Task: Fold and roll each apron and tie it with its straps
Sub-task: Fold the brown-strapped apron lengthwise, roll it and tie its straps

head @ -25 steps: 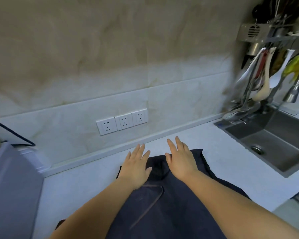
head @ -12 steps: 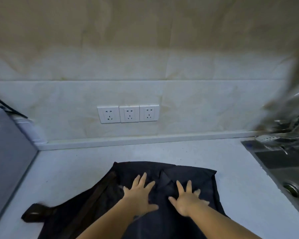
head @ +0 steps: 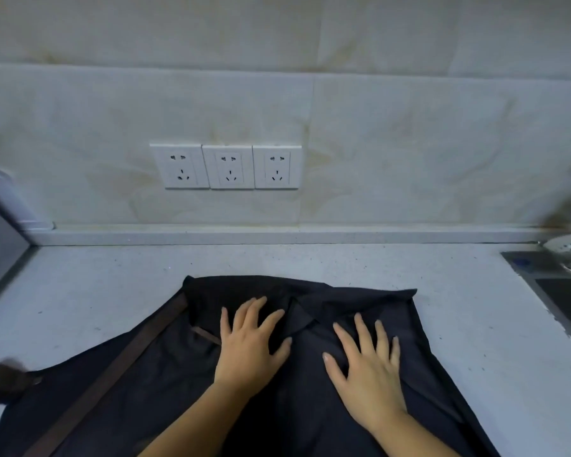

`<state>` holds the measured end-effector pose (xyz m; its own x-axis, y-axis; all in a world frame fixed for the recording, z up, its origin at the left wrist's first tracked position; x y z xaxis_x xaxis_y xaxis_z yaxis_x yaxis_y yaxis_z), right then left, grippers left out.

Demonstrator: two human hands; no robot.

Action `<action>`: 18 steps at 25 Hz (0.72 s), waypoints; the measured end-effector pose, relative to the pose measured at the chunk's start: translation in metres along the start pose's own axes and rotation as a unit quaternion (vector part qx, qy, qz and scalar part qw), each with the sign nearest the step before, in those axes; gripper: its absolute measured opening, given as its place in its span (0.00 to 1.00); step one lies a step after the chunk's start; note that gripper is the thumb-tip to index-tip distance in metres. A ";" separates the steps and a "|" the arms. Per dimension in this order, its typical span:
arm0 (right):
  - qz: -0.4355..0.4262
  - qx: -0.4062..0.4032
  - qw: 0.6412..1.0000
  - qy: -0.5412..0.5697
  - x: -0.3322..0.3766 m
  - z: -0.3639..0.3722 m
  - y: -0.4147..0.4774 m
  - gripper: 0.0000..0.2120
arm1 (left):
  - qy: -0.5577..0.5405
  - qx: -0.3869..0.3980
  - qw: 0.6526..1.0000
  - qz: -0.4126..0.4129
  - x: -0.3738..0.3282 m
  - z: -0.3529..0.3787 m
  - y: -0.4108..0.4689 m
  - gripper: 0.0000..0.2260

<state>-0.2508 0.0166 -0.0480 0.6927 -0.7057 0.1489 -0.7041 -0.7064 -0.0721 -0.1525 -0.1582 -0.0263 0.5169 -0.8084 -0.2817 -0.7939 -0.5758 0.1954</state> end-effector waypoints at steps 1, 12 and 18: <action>-0.003 -0.014 1.000 0.002 -0.002 -0.001 0.006 0.31 | -0.008 -0.035 0.999 0.008 0.001 0.001 0.005 0.21; 0.039 -0.251 0.907 0.337 -0.038 -0.032 0.001 0.23 | -0.020 -0.222 0.968 0.114 -0.021 -0.041 -0.008 0.09; 0.173 -0.190 0.740 0.621 -0.072 -0.027 -0.001 0.32 | -0.066 -0.219 0.969 0.097 -0.052 -0.076 -0.054 0.05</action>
<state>-0.3043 0.0694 -0.0320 -0.0511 -0.0794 0.9955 -0.9627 -0.2611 -0.0702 -0.1115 -0.0944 0.0494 0.3035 -0.9004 -0.3116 -0.6452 -0.4348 0.6282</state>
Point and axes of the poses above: each hand's wrist, its own y-axis towards the middle knuckle, its own z-axis out of the palm, x = y × z, the point moved 10 cm from there along y, towards the middle knuckle, and after that the axes turned 6 degrees about -z, right-handed, at the moved point
